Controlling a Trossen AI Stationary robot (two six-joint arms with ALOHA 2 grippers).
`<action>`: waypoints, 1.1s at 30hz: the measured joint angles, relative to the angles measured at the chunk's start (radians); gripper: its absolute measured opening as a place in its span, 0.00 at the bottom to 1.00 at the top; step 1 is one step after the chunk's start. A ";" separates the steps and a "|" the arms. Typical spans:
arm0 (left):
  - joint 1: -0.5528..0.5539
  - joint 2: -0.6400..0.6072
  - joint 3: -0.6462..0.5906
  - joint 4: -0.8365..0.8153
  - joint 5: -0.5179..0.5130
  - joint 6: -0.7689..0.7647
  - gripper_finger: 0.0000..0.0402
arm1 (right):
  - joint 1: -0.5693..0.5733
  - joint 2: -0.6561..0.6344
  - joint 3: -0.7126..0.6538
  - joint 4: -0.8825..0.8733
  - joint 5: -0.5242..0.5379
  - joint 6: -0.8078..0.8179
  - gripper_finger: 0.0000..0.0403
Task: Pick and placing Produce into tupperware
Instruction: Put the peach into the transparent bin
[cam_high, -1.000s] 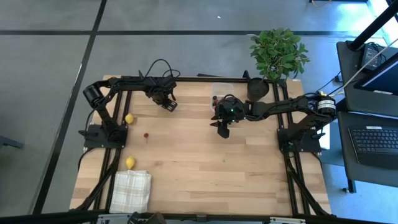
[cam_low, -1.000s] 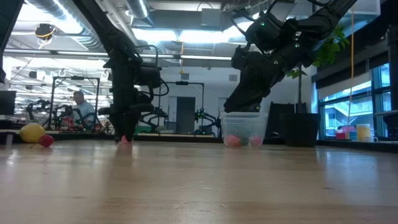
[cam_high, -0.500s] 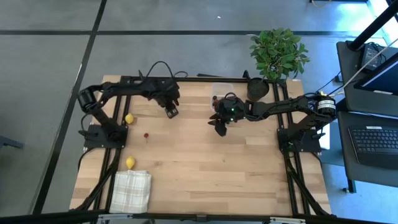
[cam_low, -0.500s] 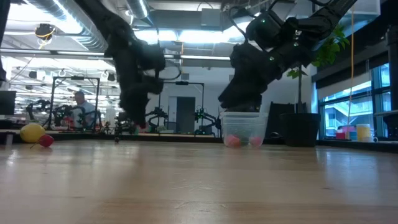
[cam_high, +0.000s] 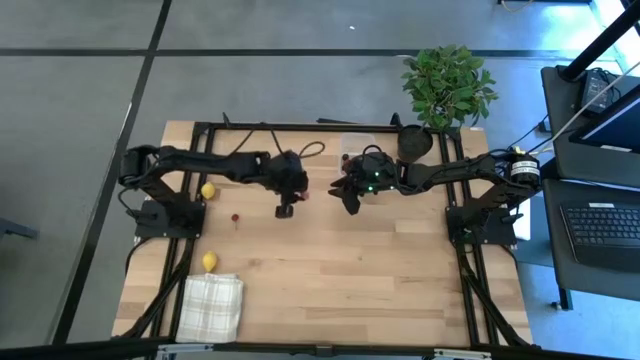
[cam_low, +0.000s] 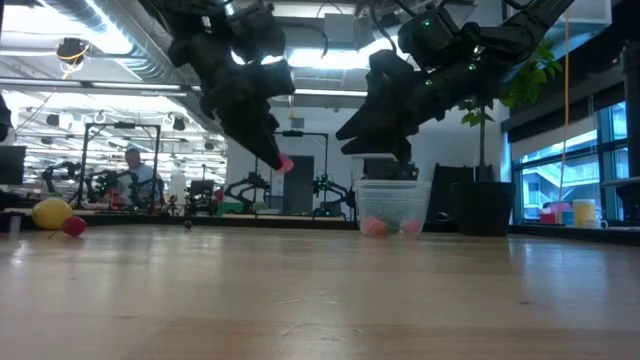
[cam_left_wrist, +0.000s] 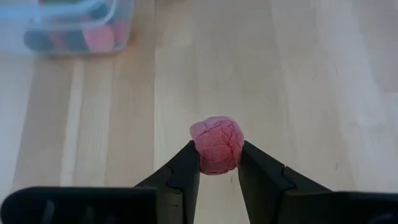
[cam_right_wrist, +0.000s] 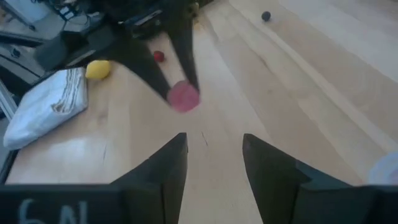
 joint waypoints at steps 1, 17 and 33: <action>-0.017 0.000 0.000 0.009 -0.016 -0.001 0.23 | 0.000 0.000 0.000 -0.001 0.000 -0.008 0.40; -0.153 0.001 0.000 0.147 -0.226 0.057 0.23 | 0.002 0.000 0.000 0.009 -0.054 -0.038 0.52; -0.102 -0.154 -0.286 0.668 -0.198 0.127 0.23 | 0.004 0.000 0.000 0.062 -0.065 0.043 0.73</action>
